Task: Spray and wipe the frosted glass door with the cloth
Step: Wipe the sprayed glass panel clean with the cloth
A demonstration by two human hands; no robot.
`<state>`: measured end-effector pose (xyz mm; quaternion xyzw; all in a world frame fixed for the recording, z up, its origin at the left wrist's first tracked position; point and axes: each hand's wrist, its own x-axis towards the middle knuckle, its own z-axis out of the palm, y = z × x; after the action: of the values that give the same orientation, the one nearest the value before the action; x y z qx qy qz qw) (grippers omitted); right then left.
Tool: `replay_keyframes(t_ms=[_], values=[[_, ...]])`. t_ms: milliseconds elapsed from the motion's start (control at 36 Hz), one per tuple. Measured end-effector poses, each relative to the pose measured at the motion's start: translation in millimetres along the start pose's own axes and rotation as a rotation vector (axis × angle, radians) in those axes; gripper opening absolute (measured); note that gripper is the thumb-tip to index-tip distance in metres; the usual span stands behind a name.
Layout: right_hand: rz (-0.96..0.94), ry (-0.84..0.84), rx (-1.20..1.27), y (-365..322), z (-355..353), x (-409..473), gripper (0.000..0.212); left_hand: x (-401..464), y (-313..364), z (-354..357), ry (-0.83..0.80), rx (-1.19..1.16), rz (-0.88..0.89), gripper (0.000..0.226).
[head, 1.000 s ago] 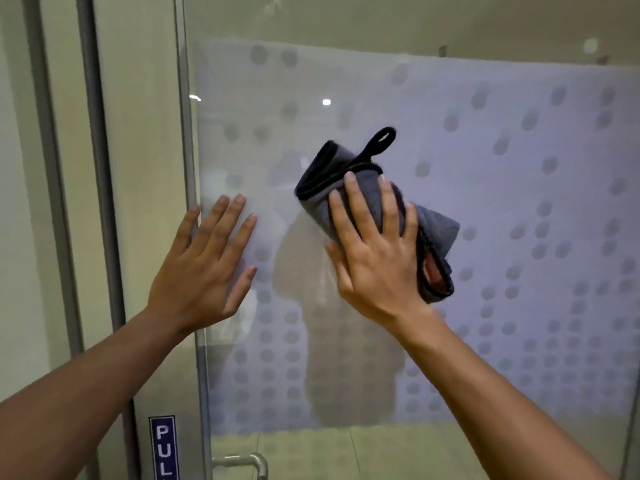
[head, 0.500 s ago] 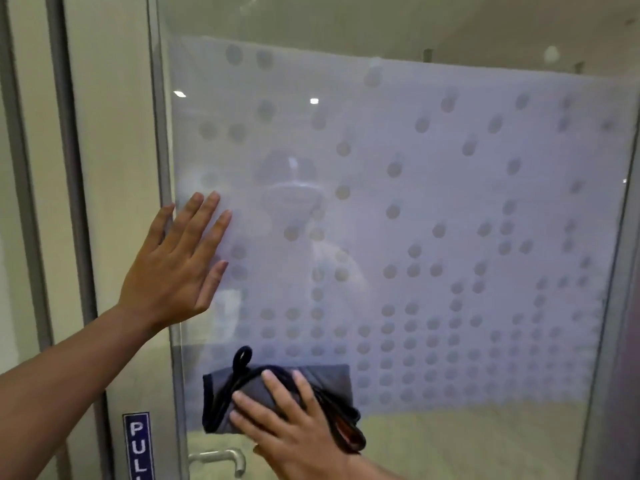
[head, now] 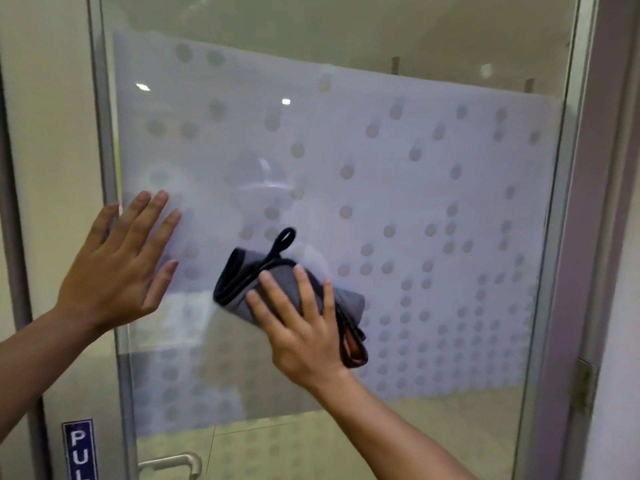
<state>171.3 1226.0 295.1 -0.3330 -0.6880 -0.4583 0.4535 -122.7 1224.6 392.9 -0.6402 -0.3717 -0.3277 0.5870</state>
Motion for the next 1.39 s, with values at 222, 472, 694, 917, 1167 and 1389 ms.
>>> replay_keyframes(t_ms=[222,472,694,917,1167,1389], values=[[0.290,0.032,-0.159,85,-25,41,0.069,-8,-11,25,0.013,-0.026,-0.009,0.075],[0.758,0.049,-0.208,186,-53,45,0.066,-29,-35,69,-0.056,-0.007,-0.049,0.084],[1.063,0.068,-0.141,265,-73,13,0.059,-46,-64,126,-0.292,0.017,-0.069,0.096],[1.380,0.197,-0.068,280,-80,26,0.054,-47,-61,131,-0.299,-0.050,-0.086,0.096],[1.141,0.159,-0.042,202,-61,71,0.054,-48,-63,138,-0.352,-0.052,-0.096,0.097],[0.483,0.032,-0.099,87,-32,109,0.059,-58,-64,158,-0.304,-0.055,-0.076,0.097]])
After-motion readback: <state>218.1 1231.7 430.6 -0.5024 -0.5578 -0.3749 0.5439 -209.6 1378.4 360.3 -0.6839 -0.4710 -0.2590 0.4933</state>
